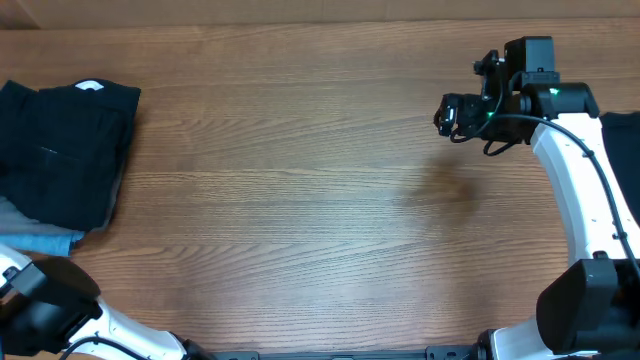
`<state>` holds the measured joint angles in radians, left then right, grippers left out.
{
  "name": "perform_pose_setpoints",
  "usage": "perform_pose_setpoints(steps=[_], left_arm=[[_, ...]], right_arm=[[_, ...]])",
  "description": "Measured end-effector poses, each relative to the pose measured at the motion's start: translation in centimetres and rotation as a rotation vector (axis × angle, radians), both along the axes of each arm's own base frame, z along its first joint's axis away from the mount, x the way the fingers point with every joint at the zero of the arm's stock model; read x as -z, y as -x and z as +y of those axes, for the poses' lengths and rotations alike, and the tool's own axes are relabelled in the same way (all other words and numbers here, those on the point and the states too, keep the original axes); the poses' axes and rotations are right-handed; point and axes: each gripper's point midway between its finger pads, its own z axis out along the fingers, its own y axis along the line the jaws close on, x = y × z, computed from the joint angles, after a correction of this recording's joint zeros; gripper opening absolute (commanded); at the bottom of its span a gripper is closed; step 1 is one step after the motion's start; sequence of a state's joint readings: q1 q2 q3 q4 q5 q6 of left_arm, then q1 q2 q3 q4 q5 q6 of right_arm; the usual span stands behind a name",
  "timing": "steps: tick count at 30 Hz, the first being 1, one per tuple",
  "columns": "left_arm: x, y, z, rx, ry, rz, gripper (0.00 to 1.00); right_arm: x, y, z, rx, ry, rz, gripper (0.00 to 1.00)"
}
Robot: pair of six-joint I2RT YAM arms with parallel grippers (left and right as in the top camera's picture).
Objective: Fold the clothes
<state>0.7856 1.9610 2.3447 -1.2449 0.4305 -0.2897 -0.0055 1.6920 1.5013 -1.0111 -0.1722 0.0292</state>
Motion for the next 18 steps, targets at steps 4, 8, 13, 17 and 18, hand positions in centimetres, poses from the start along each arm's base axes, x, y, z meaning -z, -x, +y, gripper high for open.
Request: perform_pose_setpoints(steps=[4, 8, 13, 17, 18], left_arm=[[0.9, -1.4, -2.6, 0.065, 0.038, 0.025, 1.00], [0.9, -1.5, -2.8, 0.070, 0.040, 0.024, 1.00], [0.9, -1.5, -2.9, 0.072, 0.042, 0.023, 1.00], [0.9, -1.5, -2.9, 0.072, 0.042, 0.023, 1.00], [0.9, -1.5, -2.9, 0.072, 0.042, 0.023, 1.00]], right_arm=[[0.1, -0.1, -1.2, 0.031, 0.053, 0.000, 1.00], [0.2, -0.1, -1.5, 0.037, 0.067, -0.001, 1.00], [0.2, -0.1, -1.5, 0.038, 0.069, 0.000, 1.00], [0.2, -0.1, -1.5, 0.038, 0.069, 0.000, 1.00], [0.2, -0.1, -1.5, 0.038, 0.069, 0.000, 1.00]])
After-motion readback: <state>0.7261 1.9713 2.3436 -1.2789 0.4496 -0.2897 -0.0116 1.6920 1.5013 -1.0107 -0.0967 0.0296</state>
